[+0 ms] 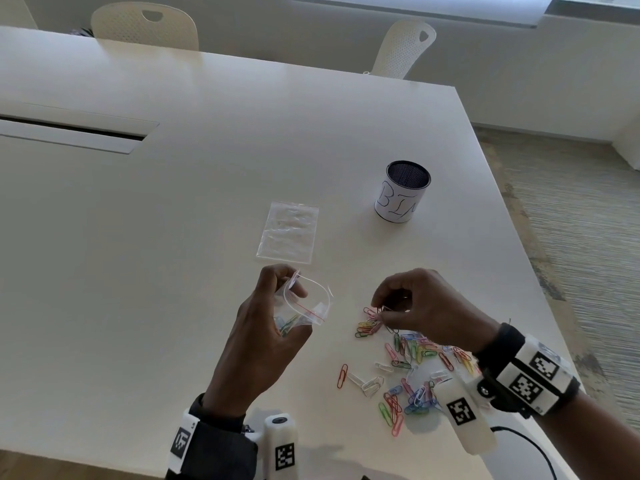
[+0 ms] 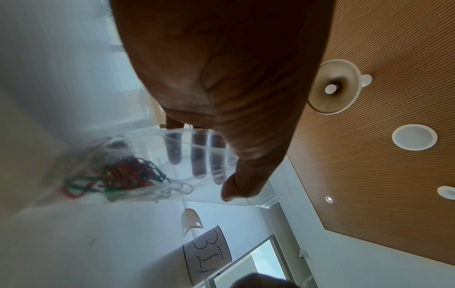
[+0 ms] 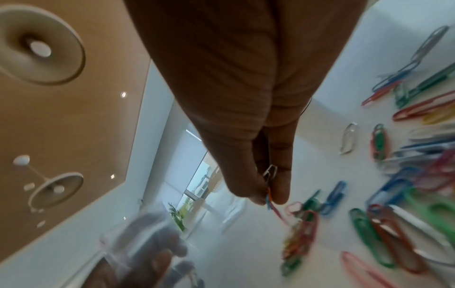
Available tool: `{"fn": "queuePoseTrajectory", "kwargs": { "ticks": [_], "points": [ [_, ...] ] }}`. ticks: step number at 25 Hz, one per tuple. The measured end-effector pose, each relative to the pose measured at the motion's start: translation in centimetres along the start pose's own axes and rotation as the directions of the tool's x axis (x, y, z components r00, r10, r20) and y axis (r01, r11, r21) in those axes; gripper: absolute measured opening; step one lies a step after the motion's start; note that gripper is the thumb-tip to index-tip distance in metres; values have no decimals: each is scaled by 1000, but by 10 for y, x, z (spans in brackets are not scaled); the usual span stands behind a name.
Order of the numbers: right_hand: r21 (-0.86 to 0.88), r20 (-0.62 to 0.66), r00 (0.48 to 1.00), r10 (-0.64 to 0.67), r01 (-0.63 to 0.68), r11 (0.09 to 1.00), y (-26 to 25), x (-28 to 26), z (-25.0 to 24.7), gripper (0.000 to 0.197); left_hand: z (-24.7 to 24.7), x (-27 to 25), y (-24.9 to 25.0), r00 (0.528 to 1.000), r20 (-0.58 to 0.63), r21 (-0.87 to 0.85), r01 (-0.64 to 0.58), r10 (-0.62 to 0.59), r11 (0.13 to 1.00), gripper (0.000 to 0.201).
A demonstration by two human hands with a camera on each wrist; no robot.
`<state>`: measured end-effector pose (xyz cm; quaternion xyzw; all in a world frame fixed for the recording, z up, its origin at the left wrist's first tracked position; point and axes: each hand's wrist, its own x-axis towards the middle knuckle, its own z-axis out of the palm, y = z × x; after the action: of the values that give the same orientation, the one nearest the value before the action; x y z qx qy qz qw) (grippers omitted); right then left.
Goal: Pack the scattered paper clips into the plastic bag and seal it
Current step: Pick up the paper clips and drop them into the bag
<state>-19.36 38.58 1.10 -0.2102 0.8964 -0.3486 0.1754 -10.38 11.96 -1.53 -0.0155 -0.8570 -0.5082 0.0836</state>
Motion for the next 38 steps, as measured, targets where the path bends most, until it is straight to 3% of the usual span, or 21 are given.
{"fn": "queuePoseTrajectory", "kwargs": {
  "ticks": [5, 8, 13, 17, 21, 24, 28, 31, 35, 37, 38],
  "points": [
    [269, -32, 999, -42, 49, 962, -42, -1, -17, 16, 0, 1, 0, 1000, 3, 7, -7, 7, 1000, 57],
    [333, -95, 988, -125, 150, 931, -74, 5, -12, 15, 0, 1, 1, 1000, -4, 17, -11, 11, 1000, 56],
    [166, -243, 925, -290, 335, 928, -100, 23, 19, 15, -1, 1, 6, 1000, -8, 9, -5, 5, 1000, 57],
    [32, -200, 917, -346, 359, 933, -99, 24, 33, 12, 0, 0, 6, 999, -21, 1, 24, -24, 1000, 61],
    [44, -120, 927, -354, 362, 931, -100, 19, 29, 10, 0, 0, 5, 999, -20, -13, 26, -26, 1000, 58],
    [23, -143, 912, -385, 392, 920, -102, 15, 21, 6, -1, 0, 6, 1000, -26, -3, 7, -8, 1000, 58],
    [31, -290, 905, -312, 335, 942, -88, 12, 2, 9, 0, -1, 4, 1000, -29, -9, -6, 5, 1000, 55],
    [-107, -212, 951, -225, 206, 973, -57, 7, -1, 8, 0, 0, 2, 1000, -22, -10, 4, -4, 1000, 55],
    [-292, 68, 997, -25, 44, 955, -26, -5, 20, 72, 0, 0, 2, 1000, -13, -5, 0, 0, 1000, 55],
    [-417, 81, 996, 28, 8, 909, -18, -10, 32, 96, 0, 1, 3, 1000, -10, -10, -5, 5, 1000, 55],
    [-464, 73, 997, 27, 10, 886, -16, -11, 37, 99, 1, 1, 3, 1000, -9, -14, -5, 5, 1000, 55]
  ]
}}
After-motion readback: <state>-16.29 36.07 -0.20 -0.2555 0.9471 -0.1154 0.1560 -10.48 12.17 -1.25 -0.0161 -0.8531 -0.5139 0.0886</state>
